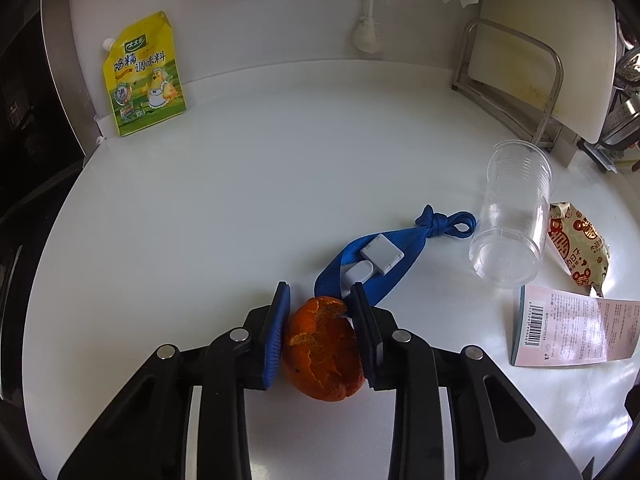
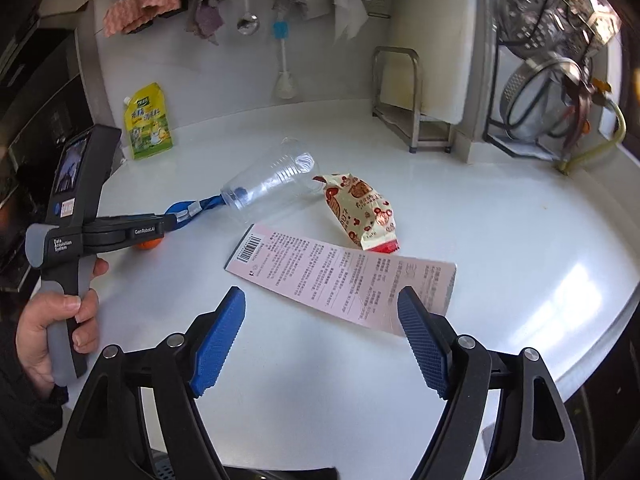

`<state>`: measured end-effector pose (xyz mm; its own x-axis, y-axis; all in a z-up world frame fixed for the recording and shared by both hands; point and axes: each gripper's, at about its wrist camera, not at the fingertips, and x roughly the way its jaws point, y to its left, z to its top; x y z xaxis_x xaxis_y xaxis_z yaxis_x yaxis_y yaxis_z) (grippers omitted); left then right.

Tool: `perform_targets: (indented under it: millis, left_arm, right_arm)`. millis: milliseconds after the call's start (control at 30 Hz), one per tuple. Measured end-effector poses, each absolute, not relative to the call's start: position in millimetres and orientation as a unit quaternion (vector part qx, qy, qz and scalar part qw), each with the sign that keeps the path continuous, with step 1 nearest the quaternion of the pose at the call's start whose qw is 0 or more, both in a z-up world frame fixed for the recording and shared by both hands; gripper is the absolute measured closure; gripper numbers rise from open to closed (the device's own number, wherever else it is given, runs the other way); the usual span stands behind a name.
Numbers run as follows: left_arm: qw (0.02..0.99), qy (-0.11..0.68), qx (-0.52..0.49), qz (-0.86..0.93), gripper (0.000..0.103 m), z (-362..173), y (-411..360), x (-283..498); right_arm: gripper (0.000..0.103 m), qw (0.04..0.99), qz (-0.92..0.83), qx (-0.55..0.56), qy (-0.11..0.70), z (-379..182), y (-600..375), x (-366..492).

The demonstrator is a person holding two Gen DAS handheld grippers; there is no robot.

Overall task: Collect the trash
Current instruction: 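Grasp the orange peel with the left tool while the right tool grasps the pink receipt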

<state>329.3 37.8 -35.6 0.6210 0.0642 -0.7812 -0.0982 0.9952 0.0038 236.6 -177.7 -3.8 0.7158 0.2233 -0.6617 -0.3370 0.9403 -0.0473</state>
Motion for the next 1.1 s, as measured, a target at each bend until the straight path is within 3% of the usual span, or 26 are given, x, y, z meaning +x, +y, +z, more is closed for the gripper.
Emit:
perform_targets:
  millis: [167, 567, 800, 1100]
  left_arm:
    - [0.9, 0.434, -0.024, 0.043, 0.072, -35.8, 39.6, 329.3]
    - [0.902, 0.429, -0.014, 0.049, 0.072, -35.1, 37.1, 328.6]
    - [0.903, 0.427, -0.004, 0.05, 0.072, -34.4, 34.4, 328.7]
    - [0.903, 0.428, -0.004, 0.05, 0.072, -34.6, 34.6, 329.1]
  right_arm:
    - [0.027, 0.885, 0.228, -0.204, 0.352, -5.5, -160.7, 255.6]
    - [0.025, 0.814, 0.321, -0.222, 0.43, -18.7, -180.0, 299.7]
    - [0.025, 0.792, 0.314, -0.284, 0.439, -38.4, -169.7, 304.9]
    - [0.025, 0.789, 0.329, -0.258, 0.451, -45.5, -165.4, 312.6]
